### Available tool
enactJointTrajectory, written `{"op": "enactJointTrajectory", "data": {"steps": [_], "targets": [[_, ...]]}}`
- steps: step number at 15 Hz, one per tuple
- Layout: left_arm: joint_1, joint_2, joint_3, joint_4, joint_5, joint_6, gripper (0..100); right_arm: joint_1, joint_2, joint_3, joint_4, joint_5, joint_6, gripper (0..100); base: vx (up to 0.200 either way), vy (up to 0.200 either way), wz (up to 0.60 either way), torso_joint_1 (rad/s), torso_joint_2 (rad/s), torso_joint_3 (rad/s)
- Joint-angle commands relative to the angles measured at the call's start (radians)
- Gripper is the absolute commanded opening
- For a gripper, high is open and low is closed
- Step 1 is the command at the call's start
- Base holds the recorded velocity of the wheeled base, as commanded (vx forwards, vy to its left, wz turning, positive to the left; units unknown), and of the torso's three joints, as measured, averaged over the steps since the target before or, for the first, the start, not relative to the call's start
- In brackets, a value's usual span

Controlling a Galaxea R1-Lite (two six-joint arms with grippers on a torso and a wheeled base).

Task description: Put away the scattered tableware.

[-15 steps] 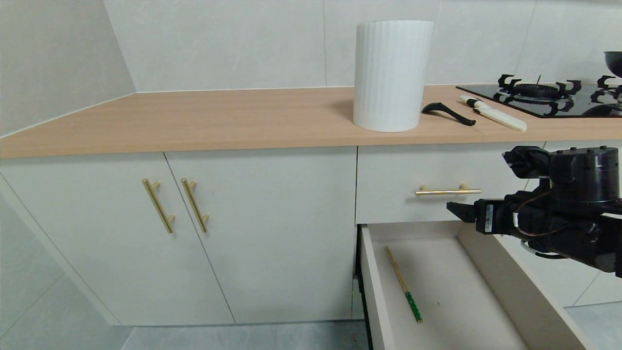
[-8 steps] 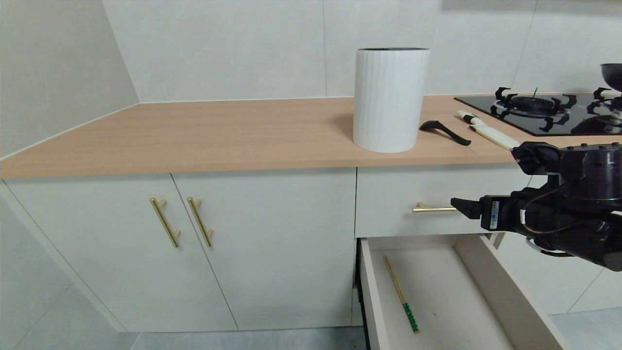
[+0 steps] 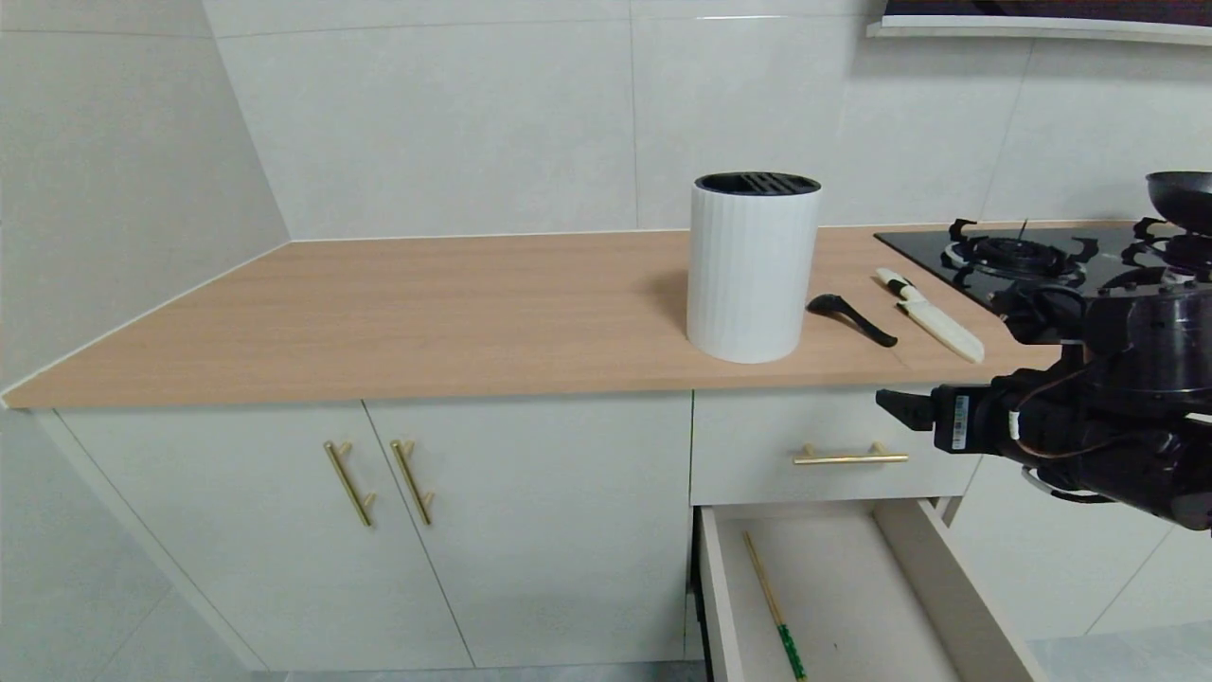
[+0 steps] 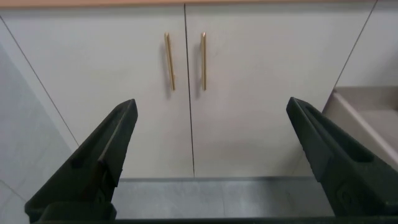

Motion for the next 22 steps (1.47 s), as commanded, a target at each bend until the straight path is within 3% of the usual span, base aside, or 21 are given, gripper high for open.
{"op": "enactJointTrajectory", "data": {"steps": [1, 8, 11, 17, 22], "targets": [[-0.001, 0.000, 0.000, 0.000, 0.000, 0.000, 100, 0.001, 0.004, 0.001, -0.001, 0.000, 0.000, 100, 0.000, 0.000, 0.00, 0.212, -0.50, -0.286], [-0.001, 0.000, 0.000, 0.000, 0.000, 0.000, 100, -0.039, 0.089, -0.008, -0.017, 0.005, -0.006, 100, 0.000, 0.000, 0.00, 0.109, -0.25, -0.142], [0.000, 0.000, 0.000, 0.000, 0.000, 0.000, 100, -0.070, 0.147, -0.033, -0.142, 0.012, -0.060, 100, 0.000, 0.000, 0.00, 0.000, 0.00, 0.000], [-0.001, 0.000, 0.000, 0.000, 0.000, 0.000, 100, -0.171, 0.251, -0.375, 0.185, 0.175, -0.062, 100, 0.000, 0.000, 0.00, 0.000, 0.00, 0.000], [0.000, 0.000, 0.000, 0.000, 0.000, 0.000, 100, -0.182, 0.376, -0.513, 0.193, 0.187, -0.123, 100, 0.000, 0.000, 0.00, 0.000, 0.00, 0.000]]}}
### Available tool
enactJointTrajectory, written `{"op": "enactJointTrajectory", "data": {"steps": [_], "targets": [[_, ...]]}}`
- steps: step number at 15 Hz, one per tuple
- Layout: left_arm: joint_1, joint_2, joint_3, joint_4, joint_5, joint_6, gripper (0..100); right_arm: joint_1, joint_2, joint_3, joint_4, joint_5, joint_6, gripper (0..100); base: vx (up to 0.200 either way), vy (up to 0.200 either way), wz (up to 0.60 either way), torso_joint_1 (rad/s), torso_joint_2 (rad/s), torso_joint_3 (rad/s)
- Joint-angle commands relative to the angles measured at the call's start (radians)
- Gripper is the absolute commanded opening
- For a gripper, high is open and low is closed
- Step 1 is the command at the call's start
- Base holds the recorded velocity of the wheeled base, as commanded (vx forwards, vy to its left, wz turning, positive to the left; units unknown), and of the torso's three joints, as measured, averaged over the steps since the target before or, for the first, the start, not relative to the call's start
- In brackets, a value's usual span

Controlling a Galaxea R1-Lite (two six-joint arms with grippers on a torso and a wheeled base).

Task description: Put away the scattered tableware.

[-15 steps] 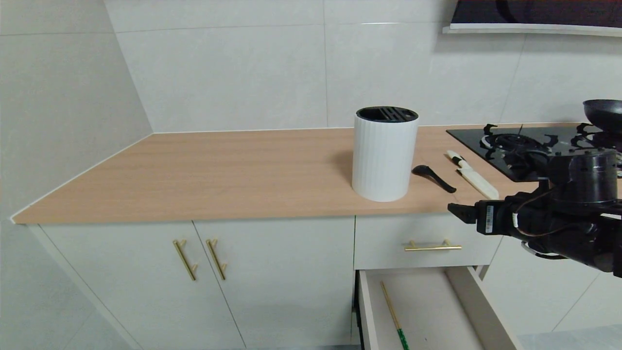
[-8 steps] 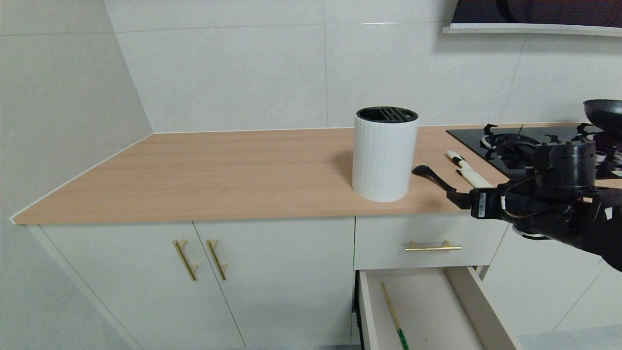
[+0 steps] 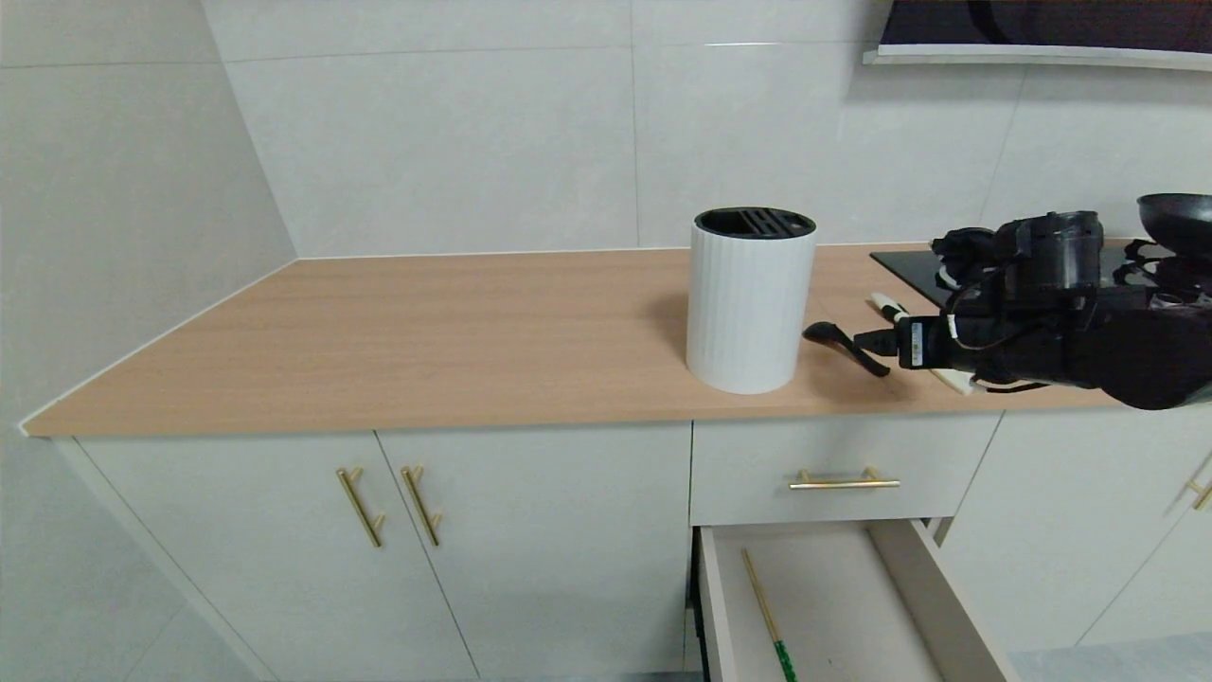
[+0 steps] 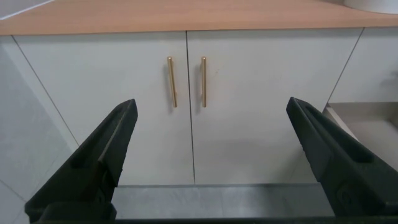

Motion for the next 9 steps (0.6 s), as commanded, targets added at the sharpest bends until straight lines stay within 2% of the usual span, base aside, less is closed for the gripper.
{"op": "enactJointTrajectory", "data": {"steps": [1, 5, 9], "targets": [[0.000, 0.000, 0.000, 0.000, 0.000, 0.000, 100, -0.003, 0.064, -0.027, -0.005, 0.001, -0.003, 100, 0.000, 0.000, 0.00, 0.000, 0.00, 0.000], [0.001, 0.000, 0.000, 0.000, 0.000, 0.000, 100, -0.011, 0.202, -0.079, -0.117, -0.011, -0.051, 100, 0.000, 0.000, 0.00, 0.000, 0.00, 0.000], [0.000, 0.000, 0.000, 0.000, 0.000, 0.000, 100, -0.044, 0.270, -0.134, -0.133, -0.011, -0.046, 100, 0.000, 0.000, 0.00, 0.000, 0.00, 0.000]]}}
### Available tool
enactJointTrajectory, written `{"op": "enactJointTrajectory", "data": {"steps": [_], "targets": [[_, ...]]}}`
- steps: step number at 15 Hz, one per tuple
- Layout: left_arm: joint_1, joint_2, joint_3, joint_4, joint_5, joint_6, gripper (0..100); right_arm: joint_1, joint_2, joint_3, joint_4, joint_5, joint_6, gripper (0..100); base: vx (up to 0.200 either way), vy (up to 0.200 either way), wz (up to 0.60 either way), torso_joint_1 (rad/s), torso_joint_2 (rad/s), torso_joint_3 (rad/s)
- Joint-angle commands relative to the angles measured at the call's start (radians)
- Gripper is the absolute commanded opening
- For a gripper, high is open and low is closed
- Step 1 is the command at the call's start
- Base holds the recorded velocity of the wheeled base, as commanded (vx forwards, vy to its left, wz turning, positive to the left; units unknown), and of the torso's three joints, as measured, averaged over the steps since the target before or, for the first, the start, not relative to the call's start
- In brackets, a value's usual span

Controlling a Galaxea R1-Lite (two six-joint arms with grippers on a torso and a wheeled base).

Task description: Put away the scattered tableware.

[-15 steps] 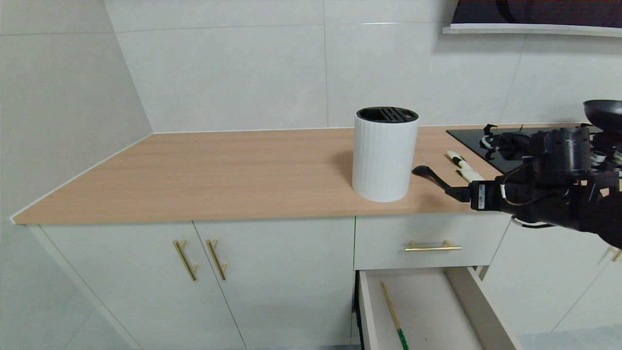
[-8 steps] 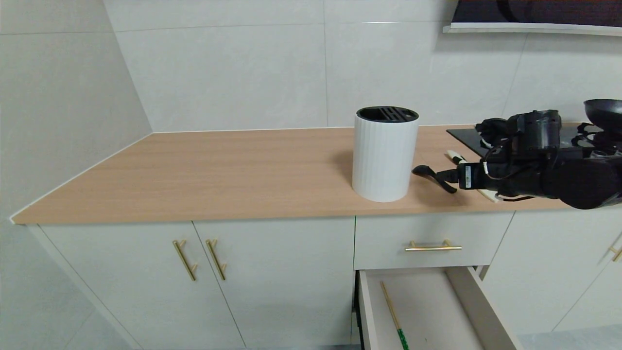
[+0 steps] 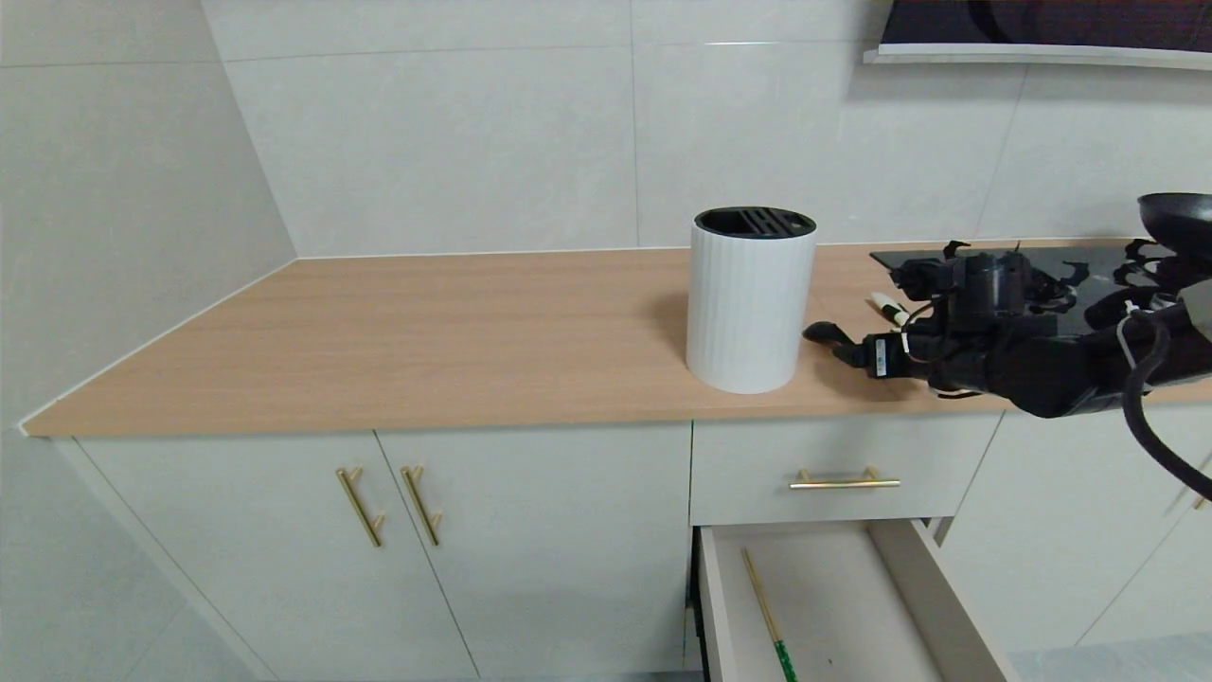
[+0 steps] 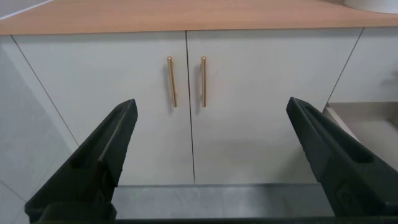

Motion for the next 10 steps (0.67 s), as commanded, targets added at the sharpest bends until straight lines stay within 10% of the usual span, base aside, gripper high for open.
{"op": "enactJointTrajectory", "data": {"steps": [1, 10], "targets": [[0.001, 0.000, 0.000, 0.000, 0.000, 0.000, 100, -0.013, 0.056, -0.024, -0.001, 0.000, 0.001, 100, 0.000, 0.000, 0.00, 0.000, 0.00, 0.000], [0.001, 0.000, 0.000, 0.000, 0.000, 0.000, 100, -0.016, 0.099, -0.058, -0.001, -0.013, 0.004, 100, 0.000, 0.000, 0.00, 0.000, 0.00, 0.000]]}}
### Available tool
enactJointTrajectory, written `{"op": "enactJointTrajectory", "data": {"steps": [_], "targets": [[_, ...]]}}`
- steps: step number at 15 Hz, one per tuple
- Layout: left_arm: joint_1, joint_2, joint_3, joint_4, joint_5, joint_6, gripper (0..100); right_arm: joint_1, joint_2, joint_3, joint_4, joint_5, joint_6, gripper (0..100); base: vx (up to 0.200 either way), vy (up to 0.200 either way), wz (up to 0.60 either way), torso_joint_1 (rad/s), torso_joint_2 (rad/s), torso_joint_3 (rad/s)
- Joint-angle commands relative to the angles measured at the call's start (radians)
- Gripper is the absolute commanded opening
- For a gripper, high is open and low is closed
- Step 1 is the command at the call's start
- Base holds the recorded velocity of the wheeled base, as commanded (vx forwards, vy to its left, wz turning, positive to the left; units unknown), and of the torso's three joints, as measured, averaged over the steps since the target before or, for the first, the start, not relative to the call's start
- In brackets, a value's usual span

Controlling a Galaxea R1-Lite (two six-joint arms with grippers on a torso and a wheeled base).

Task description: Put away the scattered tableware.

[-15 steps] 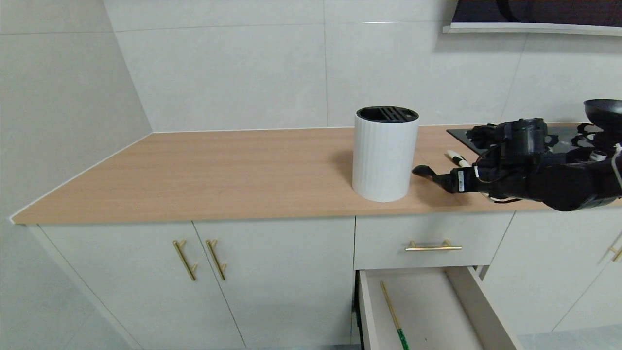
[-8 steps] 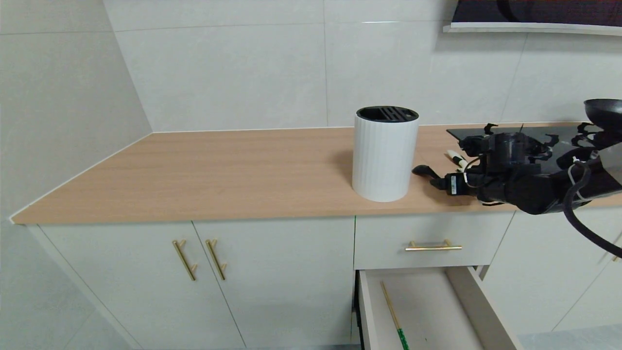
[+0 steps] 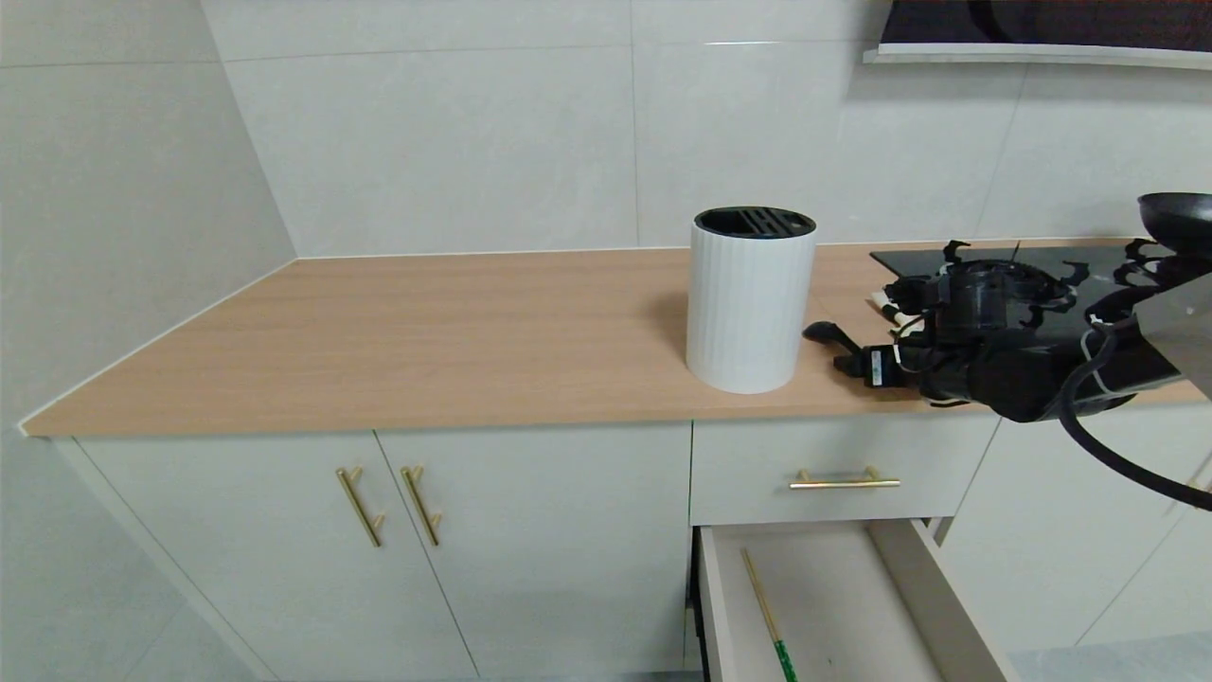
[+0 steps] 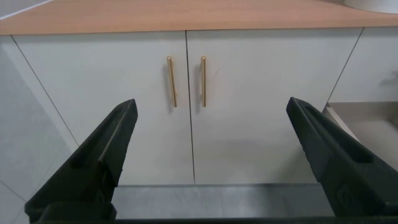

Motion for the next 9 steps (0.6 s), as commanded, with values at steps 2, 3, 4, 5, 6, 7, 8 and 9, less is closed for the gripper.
{"op": "enactJointTrajectory", "data": {"steps": [2, 3, 4, 5, 6, 7, 8, 9], "targets": [[-0.001, 0.000, 0.000, 0.000, 0.001, 0.000, 100, -0.001, 0.010, -0.006, 0.001, 0.000, 0.001, 100, 0.000, 0.000, 0.00, 0.000, 0.00, 0.000], [-0.001, 0.000, 0.000, 0.000, 0.001, 0.000, 100, -0.002, 0.010, -0.011, 0.001, 0.000, 0.003, 0, 0.000, 0.000, 0.00, 0.000, 0.00, 0.000], [0.000, 0.000, 0.000, 0.000, 0.001, 0.000, 100, -0.002, 0.012, -0.013, 0.001, 0.000, 0.007, 0, 0.000, 0.000, 0.00, 0.000, 0.00, 0.000], [-0.001, 0.000, 0.000, 0.000, 0.001, 0.000, 100, -0.002, 0.012, -0.014, 0.001, 0.001, 0.017, 0, 0.000, 0.000, 0.00, 0.000, 0.00, 0.000], [0.000, 0.000, 0.000, 0.000, 0.001, 0.000, 100, -0.002, 0.013, -0.016, 0.001, 0.000, 0.018, 0, 0.000, 0.000, 0.00, 0.000, 0.00, 0.000], [0.000, 0.000, 0.000, 0.000, 0.001, 0.000, 100, -0.002, 0.018, -0.019, 0.001, -0.002, 0.018, 0, 0.000, 0.000, 0.00, 0.000, 0.00, 0.000], [0.000, 0.000, 0.000, 0.000, 0.001, 0.000, 100, -0.002, 0.016, -0.019, 0.001, -0.005, 0.018, 0, 0.000, 0.000, 0.00, 0.000, 0.00, 0.000], [-0.001, 0.000, 0.000, 0.000, 0.001, 0.000, 100, -0.002, 0.015, -0.019, 0.001, -0.011, 0.018, 0, 0.000, 0.000, 0.00, 0.000, 0.00, 0.000]]}}
